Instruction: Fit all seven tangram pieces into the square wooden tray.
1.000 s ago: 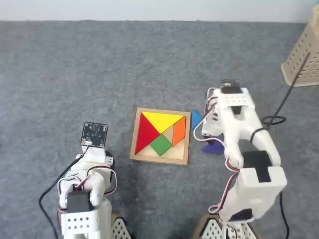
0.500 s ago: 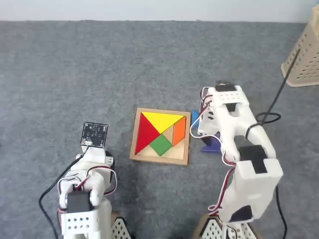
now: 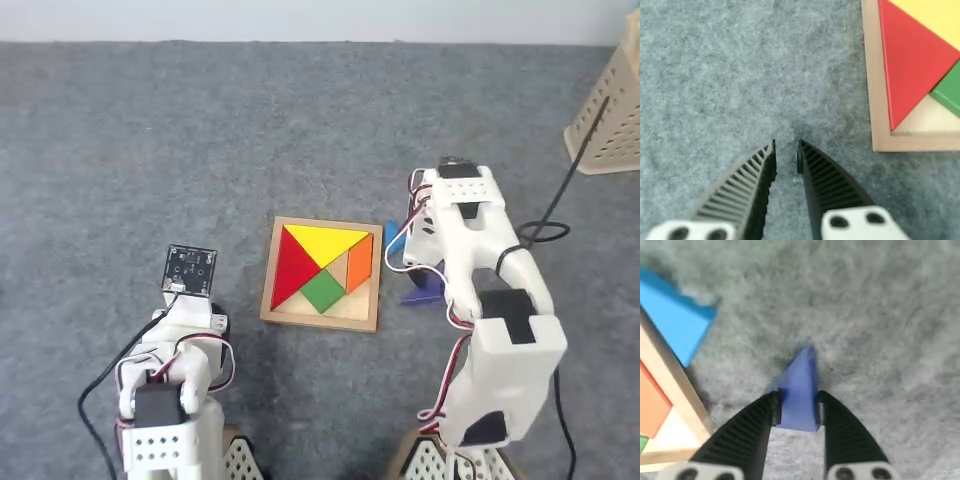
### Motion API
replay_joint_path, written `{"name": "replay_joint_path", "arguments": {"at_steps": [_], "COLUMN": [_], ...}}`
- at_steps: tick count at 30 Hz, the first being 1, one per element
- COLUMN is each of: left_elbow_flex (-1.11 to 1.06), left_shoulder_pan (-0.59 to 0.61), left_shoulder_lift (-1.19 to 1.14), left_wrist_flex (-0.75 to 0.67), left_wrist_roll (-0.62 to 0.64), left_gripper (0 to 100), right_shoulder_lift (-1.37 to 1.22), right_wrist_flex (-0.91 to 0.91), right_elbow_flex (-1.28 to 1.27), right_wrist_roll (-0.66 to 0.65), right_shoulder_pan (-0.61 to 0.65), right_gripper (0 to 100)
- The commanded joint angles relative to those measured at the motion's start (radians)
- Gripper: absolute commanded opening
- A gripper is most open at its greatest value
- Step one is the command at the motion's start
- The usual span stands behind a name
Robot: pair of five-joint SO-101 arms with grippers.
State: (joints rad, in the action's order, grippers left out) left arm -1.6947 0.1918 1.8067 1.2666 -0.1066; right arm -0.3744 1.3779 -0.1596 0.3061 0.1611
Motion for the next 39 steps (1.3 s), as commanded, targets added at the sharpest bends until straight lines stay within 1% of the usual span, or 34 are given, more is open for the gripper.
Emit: {"name": "replay_joint_path", "arguments": {"at_steps": [1, 5, 9, 13, 22, 24, 27, 29, 33, 36, 39], "left_elbow_flex": [0.01, 0.01, 0.01, 0.01, 0.01, 0.01, 0.01, 0.01, 0.01, 0.01, 0.01], "left_shoulder_pan": [-0.002, -0.002, -0.002, -0.002, -0.002, -0.002, -0.002, -0.002, -0.002, -0.002, -0.002], "left_shoulder_lift": [0.021, 0.021, 0.021, 0.021, 0.021, 0.021, 0.021, 0.021, 0.021, 0.021, 0.021], "left_wrist_flex": [0.0, 0.0, 0.0, 0.0, 0.0, 0.0, 0.0, 0.0, 0.0, 0.0, 0.0], "left_wrist_roll": [0.008, 0.008, 0.008, 0.008, 0.008, 0.008, 0.008, 0.008, 0.008, 0.008, 0.008], "left_gripper": [7, 7, 7, 7, 7, 7, 7, 7, 7, 7, 7], "right_shoulder_lift": [-0.041, -0.044, -0.038, -0.042, -0.036, -0.012, 0.087, 0.162, 0.298, 0.361, 0.378], "right_wrist_flex": [-0.001, 0.005, 0.005, 0.007, 0.007, 0.047, 0.091, 0.071, -0.079, -0.203, -0.263], "right_elbow_flex": [0.052, 0.141, 0.195, 0.249, 0.176, 0.183, 0.181, 0.137, -0.015, -0.114, -0.153], "right_wrist_roll": [-0.021, -0.031, -0.084, -0.086, -0.078, -0.075, -0.072, -0.032, 0.049, 0.11, 0.196], "right_shoulder_pan": [-0.01, -0.041, -0.039, -0.045, -0.01, -0.005, 0.038, 0.088, 0.214, 0.272, 0.318], "right_gripper": [0.6, 0.6, 0.6, 0.6, 0.6, 0.6, 0.6, 0.6, 0.6, 0.6, 0.6]}}
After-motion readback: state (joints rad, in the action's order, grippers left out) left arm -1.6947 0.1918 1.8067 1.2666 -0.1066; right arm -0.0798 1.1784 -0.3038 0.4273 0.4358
